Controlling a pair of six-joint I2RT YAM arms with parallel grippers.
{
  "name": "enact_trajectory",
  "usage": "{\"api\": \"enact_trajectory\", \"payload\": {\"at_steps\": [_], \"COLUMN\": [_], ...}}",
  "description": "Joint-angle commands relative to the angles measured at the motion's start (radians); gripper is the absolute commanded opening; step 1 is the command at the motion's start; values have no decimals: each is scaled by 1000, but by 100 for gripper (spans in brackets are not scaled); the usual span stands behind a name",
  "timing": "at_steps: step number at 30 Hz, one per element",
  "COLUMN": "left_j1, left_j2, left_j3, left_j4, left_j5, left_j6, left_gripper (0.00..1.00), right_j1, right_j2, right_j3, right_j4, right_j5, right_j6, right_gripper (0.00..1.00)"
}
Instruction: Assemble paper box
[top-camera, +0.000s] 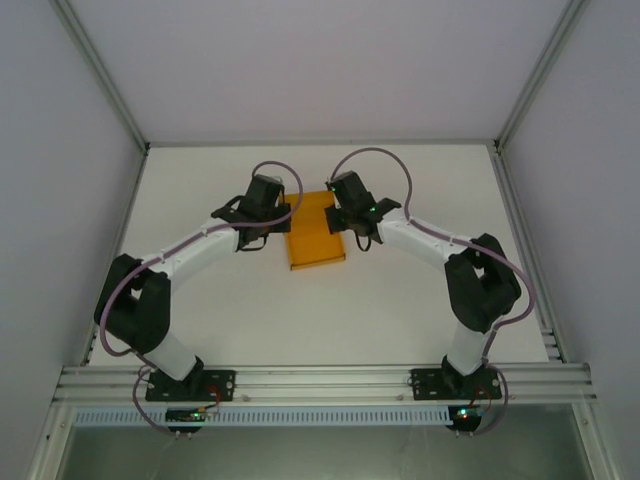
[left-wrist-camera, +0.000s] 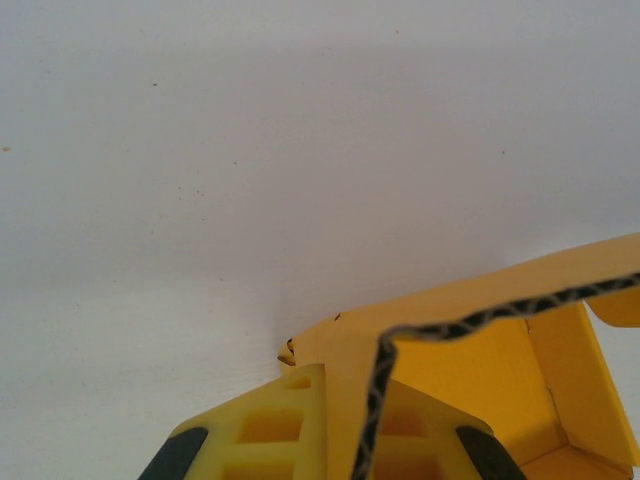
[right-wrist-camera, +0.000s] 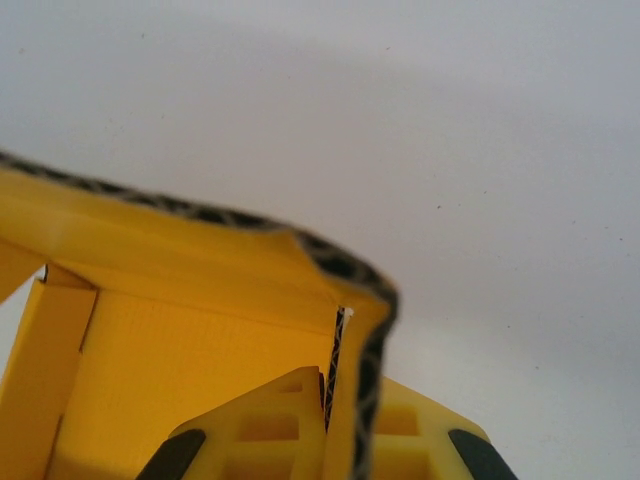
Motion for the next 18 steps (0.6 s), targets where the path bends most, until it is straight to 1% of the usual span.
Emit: {"api": "enact_trajectory", "payload": {"at_steps": [1,7,14,18], "left_j1": [-35,-37,-39,-55], "left_j2": [-4,14,51,63], "left_j3": [10,6,-13,-39], "left_j4": [126,181,263,305], "left_j5": [109,131,116,53], "left_j6": [-78,-171,-254,-255], "left_gripper": [0,0,0,0], "right_j1": [63,102,118,121], "right_j2": [10,14,16,16], "right_j3": [53,44,-4,-37], "right_j4": [137,175,212,232], "right_j5": [-56,-5,-8,8], "right_j6": [78,79,114,121], "right_gripper": [0,0,0,0]}}
